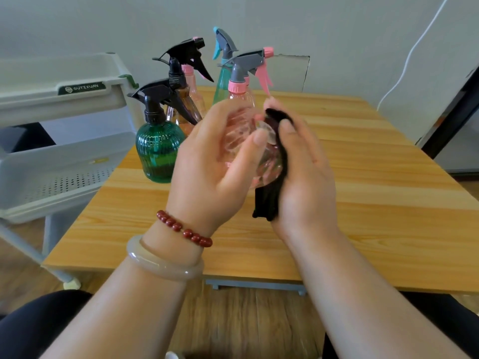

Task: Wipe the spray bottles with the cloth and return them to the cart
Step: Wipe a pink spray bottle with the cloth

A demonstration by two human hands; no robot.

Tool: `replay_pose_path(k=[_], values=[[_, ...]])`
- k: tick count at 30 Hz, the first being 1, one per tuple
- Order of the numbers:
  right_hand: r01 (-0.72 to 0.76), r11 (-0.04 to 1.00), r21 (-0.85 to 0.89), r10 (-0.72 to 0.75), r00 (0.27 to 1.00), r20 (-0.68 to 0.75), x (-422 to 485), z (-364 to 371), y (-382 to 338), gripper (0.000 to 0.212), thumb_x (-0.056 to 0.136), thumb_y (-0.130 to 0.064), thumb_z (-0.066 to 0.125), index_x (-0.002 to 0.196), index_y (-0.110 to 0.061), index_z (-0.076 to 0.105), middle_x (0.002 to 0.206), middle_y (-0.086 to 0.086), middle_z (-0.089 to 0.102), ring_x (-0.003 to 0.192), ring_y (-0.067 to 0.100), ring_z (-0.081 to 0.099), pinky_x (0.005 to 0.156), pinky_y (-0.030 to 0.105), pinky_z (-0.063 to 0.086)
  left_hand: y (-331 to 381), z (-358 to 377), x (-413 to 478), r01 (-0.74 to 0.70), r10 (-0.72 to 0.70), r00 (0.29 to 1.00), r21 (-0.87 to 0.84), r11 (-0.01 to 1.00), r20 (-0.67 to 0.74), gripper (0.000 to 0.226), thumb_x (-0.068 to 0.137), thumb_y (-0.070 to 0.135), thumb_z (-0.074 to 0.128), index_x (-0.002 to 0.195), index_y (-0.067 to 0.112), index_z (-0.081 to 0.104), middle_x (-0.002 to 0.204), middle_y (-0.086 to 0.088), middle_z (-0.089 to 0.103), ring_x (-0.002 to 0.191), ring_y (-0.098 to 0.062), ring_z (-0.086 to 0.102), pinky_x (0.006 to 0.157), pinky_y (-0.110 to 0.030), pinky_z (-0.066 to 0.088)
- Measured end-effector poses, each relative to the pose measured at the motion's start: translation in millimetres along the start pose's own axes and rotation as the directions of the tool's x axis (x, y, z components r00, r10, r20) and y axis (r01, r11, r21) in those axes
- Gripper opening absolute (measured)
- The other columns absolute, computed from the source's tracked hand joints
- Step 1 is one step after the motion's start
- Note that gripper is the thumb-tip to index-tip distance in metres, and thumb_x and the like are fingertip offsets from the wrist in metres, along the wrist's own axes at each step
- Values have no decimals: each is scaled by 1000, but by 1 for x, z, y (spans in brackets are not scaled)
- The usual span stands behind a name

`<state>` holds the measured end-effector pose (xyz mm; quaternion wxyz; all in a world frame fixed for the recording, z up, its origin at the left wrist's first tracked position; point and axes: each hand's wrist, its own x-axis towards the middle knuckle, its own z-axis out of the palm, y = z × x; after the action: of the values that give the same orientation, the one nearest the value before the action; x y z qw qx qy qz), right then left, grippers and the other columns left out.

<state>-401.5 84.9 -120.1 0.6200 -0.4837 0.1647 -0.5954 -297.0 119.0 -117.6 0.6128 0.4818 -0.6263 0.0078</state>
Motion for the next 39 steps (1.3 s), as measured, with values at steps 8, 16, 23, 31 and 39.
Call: replay_pose_path(k=[8,16,23,31,39], values=[[-250,940,-230,269,962,54,5,-11,-15,32,100,-37,50,99,-17,75,96,8,75,93,26,72,84,41,58,-9,-14,-1,-199,179,972,129,972,151,46,92,39,48,118,4,62,102,-4,68,92,-18,65,75,-35,54],[12,862,-507,45,994,100,6,-13,-8,28,102,-34,48,96,-24,74,97,2,74,96,17,69,85,40,54,-10,-18,-2,-253,209,958,237,938,197,49,92,41,50,118,2,64,103,-6,68,91,-20,66,75,-37,55],[160,789,-593,-23,973,232,7,-15,-10,26,103,-31,44,110,-26,69,102,-12,71,101,4,66,88,22,51,-10,-12,-5,-245,190,961,296,923,201,50,91,43,51,117,3,64,98,-6,67,85,-20,63,69,-36,53],[-29,723,-690,58,998,18,11,-19,-9,52,103,-46,43,72,-9,60,64,-1,58,62,12,54,62,33,42,-8,-6,-10,-313,242,937,297,902,254,49,89,43,55,113,2,66,100,-7,69,86,-21,66,66,-37,55],[-79,787,-612,12,994,-112,15,-18,-8,55,101,-47,48,57,-13,53,56,0,52,61,21,49,68,52,47,-5,-5,-10,-338,275,933,298,893,233,48,88,43,58,111,2,68,101,-6,70,87,-19,67,68,-34,55]])
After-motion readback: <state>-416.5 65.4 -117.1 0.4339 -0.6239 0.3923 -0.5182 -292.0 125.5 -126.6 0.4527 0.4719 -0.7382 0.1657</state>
